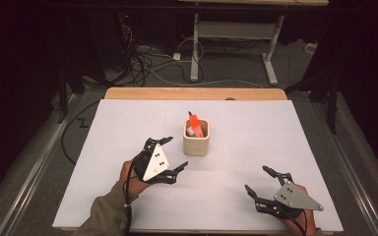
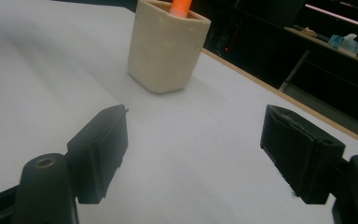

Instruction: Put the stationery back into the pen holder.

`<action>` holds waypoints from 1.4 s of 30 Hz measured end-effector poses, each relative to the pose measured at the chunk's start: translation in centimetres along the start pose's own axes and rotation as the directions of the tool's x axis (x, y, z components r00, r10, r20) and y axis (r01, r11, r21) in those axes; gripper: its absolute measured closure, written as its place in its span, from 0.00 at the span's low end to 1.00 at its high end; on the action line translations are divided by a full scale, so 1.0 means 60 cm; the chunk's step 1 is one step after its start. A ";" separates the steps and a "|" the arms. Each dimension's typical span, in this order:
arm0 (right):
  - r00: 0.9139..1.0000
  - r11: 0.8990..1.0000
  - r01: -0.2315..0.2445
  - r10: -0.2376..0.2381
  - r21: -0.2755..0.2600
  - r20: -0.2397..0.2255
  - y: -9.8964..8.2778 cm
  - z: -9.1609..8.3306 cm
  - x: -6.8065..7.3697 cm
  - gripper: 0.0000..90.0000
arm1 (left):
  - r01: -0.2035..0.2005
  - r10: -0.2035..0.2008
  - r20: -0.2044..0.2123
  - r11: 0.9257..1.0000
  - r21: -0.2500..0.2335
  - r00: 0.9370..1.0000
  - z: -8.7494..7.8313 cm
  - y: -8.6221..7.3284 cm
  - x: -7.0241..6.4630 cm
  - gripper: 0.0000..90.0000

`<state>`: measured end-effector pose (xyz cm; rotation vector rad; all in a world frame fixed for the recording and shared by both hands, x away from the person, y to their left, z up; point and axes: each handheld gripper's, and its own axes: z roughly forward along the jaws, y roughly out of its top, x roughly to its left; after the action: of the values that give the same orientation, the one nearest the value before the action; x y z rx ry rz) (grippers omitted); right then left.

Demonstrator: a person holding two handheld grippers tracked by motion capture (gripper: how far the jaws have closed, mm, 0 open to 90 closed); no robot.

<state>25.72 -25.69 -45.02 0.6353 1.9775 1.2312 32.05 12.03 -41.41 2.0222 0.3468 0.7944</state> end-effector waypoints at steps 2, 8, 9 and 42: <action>1.000 1.000 0.005 -0.005 -0.001 -0.001 0.001 0.001 0.000 0.26 | -0.001 0.001 -0.002 1.000 0.003 1.000 -0.004 -0.001 -0.002 0.18; 1.000 1.000 0.008 -0.008 0.006 -0.005 0.002 0.004 0.003 0.26 | -0.006 0.006 -0.027 1.000 0.002 1.000 -0.025 -0.004 -0.007 0.18; 1.000 1.000 0.008 -0.008 0.005 -0.006 0.002 0.004 0.003 0.26 | -0.008 0.008 -0.029 1.000 0.003 1.000 -0.029 -0.005 -0.008 0.18; 1.000 1.000 0.006 -0.006 0.012 0.001 0.002 0.007 0.003 0.26 | -0.001 0.008 -0.079 0.996 0.088 0.997 -0.077 -0.111 -0.031 0.18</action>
<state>25.92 -25.28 -45.12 0.6358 1.9857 1.2163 28.02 17.73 -45.93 2.0783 0.4291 0.8772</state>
